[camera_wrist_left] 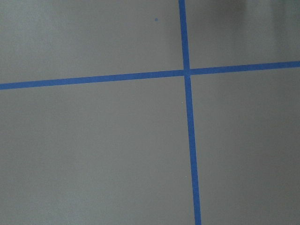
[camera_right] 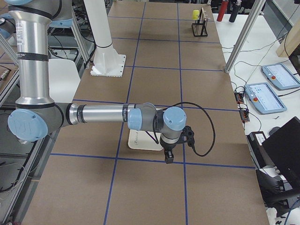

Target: Left arm grabs green cup and hands to right arm on tray

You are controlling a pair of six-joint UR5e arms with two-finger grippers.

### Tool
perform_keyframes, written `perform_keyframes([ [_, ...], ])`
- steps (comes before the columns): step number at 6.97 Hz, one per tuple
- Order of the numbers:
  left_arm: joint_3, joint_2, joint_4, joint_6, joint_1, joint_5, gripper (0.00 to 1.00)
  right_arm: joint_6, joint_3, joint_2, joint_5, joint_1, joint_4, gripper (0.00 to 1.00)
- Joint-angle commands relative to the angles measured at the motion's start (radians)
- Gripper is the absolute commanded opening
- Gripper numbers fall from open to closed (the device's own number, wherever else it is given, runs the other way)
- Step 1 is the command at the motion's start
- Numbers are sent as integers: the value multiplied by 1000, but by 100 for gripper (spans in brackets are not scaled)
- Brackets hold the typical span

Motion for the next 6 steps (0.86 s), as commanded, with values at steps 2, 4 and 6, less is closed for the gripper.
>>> perform_keyframes([
  [2,1,-1,-1,0,0,2,100,-1,-11,1,-1,0,0,99],
  [4,1,-1,-1,0,1,11,100,-1,-9,1,0,0,0,99],
  [6,1,-1,-1,0,1,16,100,-1,-9,1,0,0,0,99],
])
